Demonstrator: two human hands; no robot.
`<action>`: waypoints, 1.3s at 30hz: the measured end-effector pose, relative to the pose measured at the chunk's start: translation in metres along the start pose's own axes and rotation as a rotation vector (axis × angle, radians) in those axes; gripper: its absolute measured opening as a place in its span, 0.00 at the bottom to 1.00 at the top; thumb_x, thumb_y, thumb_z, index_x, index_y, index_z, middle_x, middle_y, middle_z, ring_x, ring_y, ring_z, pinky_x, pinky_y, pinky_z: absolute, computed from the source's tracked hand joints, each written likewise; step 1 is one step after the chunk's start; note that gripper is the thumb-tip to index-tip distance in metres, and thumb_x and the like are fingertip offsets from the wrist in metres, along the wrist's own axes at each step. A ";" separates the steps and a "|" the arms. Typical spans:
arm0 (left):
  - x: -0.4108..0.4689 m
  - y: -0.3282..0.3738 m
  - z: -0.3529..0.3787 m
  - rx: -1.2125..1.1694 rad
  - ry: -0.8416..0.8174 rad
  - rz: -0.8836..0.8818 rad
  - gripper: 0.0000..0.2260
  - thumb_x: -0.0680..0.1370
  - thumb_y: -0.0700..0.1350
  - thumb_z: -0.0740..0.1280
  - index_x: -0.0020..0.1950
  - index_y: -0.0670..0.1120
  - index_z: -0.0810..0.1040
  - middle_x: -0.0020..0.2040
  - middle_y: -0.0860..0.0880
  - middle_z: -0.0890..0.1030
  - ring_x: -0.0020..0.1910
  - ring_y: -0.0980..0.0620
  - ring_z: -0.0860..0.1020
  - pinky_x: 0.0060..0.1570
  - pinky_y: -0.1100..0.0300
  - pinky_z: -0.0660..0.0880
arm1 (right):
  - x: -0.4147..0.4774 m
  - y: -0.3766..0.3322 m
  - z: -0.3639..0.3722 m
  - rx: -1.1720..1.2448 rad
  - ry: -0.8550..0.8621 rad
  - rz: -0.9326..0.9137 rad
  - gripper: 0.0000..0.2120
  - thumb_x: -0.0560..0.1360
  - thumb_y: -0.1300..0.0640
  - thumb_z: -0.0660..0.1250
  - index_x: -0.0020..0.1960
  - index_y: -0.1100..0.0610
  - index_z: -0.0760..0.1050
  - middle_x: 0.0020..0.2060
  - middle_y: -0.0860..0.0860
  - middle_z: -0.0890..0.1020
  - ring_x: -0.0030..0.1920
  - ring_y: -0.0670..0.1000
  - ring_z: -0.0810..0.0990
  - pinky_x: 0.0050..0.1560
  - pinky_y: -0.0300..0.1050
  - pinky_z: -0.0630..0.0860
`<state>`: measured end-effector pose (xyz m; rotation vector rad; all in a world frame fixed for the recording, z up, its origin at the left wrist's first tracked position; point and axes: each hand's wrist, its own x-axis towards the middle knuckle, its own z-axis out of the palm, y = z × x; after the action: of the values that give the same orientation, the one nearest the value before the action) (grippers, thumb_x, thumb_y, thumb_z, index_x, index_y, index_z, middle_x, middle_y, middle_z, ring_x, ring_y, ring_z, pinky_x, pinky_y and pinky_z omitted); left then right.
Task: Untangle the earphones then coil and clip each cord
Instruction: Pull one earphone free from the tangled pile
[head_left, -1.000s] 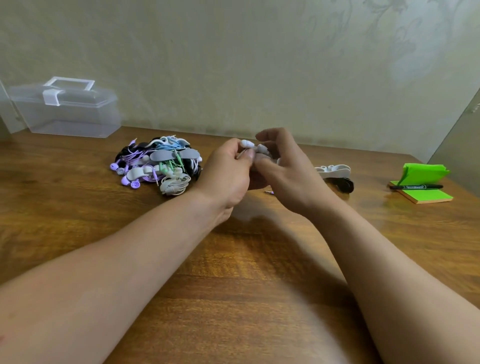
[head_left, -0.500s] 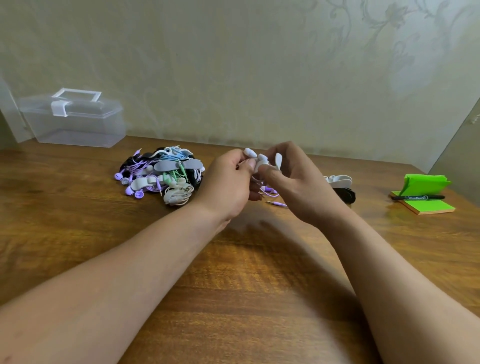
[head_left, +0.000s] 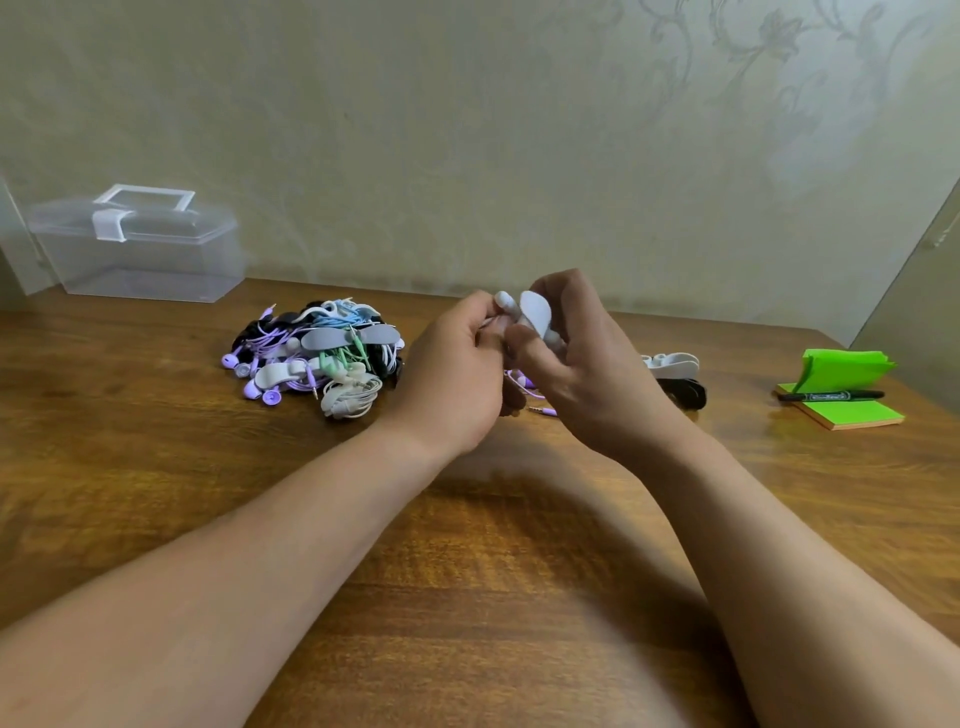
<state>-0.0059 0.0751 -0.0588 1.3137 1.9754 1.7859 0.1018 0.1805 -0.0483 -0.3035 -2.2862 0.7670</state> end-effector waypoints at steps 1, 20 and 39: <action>0.000 0.000 -0.001 0.063 0.004 0.026 0.11 0.87 0.49 0.57 0.54 0.54 0.79 0.43 0.50 0.84 0.37 0.44 0.84 0.39 0.42 0.83 | 0.000 0.000 0.000 -0.001 -0.032 0.009 0.13 0.85 0.47 0.62 0.64 0.53 0.67 0.50 0.48 0.79 0.47 0.45 0.79 0.43 0.35 0.74; 0.010 -0.008 -0.010 0.101 -0.020 0.096 0.08 0.86 0.45 0.63 0.50 0.48 0.80 0.35 0.56 0.79 0.31 0.61 0.73 0.36 0.60 0.68 | 0.000 0.007 -0.002 -0.053 -0.136 0.028 0.25 0.87 0.44 0.57 0.81 0.49 0.63 0.71 0.44 0.73 0.68 0.36 0.71 0.63 0.26 0.66; 0.016 -0.003 -0.024 0.242 -0.099 0.119 0.08 0.86 0.46 0.62 0.51 0.52 0.81 0.42 0.53 0.83 0.42 0.53 0.79 0.43 0.54 0.74 | 0.002 0.024 -0.014 0.377 -0.261 0.127 0.23 0.78 0.50 0.74 0.71 0.51 0.74 0.55 0.49 0.85 0.56 0.48 0.83 0.57 0.50 0.80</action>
<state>-0.0324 0.0688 -0.0481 1.5898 2.1523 1.5311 0.1099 0.2068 -0.0536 -0.1812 -2.3125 1.3479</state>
